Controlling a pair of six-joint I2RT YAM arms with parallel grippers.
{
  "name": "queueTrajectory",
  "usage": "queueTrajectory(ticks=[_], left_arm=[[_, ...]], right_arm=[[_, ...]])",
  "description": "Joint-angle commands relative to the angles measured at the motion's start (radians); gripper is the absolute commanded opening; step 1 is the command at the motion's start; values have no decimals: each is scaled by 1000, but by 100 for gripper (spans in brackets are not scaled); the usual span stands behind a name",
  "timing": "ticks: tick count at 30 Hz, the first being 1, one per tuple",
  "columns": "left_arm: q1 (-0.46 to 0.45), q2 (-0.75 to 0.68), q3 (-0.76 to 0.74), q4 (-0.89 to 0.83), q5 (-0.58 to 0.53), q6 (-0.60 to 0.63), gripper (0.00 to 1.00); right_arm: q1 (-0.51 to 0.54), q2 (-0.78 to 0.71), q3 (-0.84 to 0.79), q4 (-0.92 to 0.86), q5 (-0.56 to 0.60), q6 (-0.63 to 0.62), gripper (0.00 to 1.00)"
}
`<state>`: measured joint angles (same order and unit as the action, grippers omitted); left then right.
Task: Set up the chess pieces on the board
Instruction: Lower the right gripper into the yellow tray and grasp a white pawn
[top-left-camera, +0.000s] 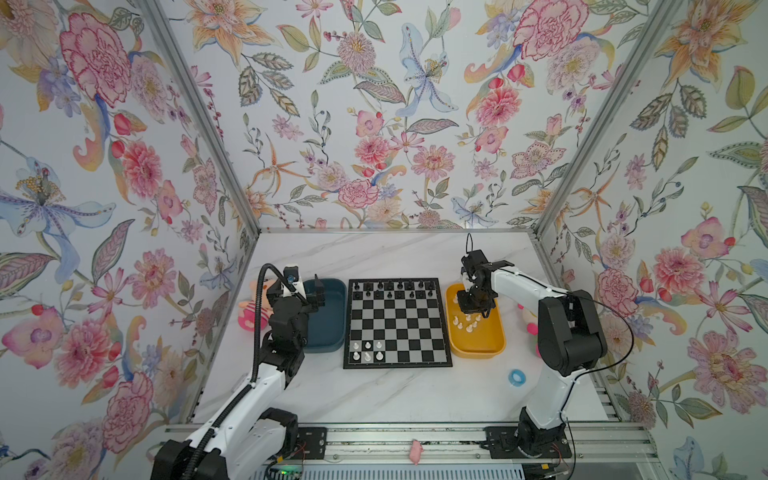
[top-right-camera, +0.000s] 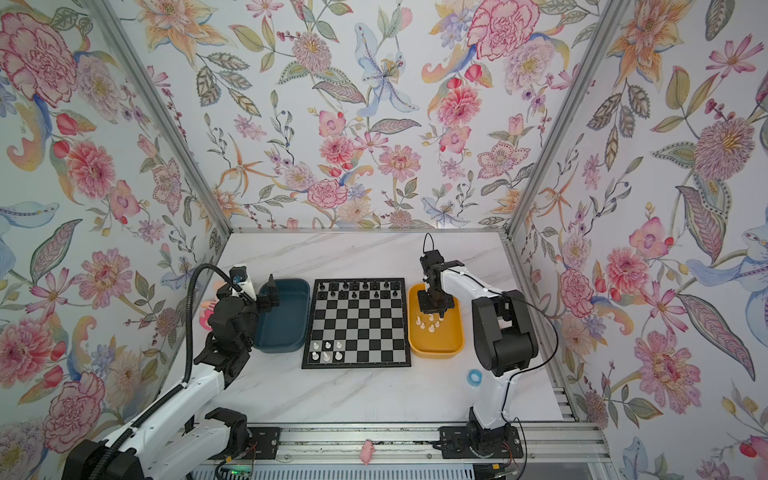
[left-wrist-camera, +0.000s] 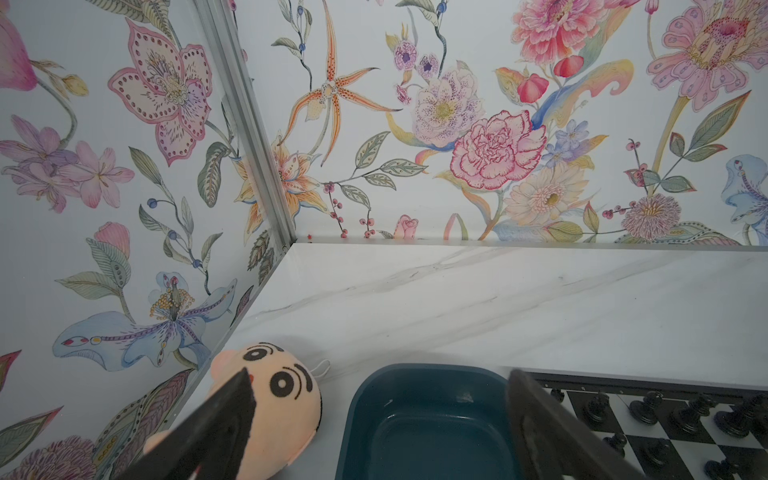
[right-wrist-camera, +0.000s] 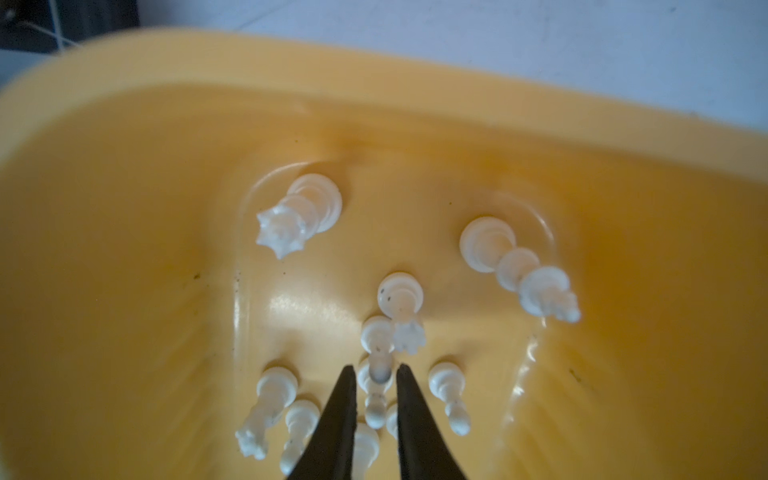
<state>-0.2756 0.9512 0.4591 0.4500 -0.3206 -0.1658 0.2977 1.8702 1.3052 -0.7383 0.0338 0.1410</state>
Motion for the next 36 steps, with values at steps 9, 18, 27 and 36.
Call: queueTrajectory(ticks=[9, 18, 27, 36], left_arm=[[-11, -1, 26, 12, 3, -12, 95], [-11, -1, 24, 12, 3, -12, 95], [-10, -5, 21, 12, 3, -11, 96], [-10, -9, 18, 13, 3, -11, 96]], right_arm=[[-6, 38, -4, 8, -19, -14, 19], [-6, 50, 3, 8, -24, -14, 14], [-5, 38, 5, 5, -26, -10, 7], [-4, 9, 18, -13, -22, -8, 5]])
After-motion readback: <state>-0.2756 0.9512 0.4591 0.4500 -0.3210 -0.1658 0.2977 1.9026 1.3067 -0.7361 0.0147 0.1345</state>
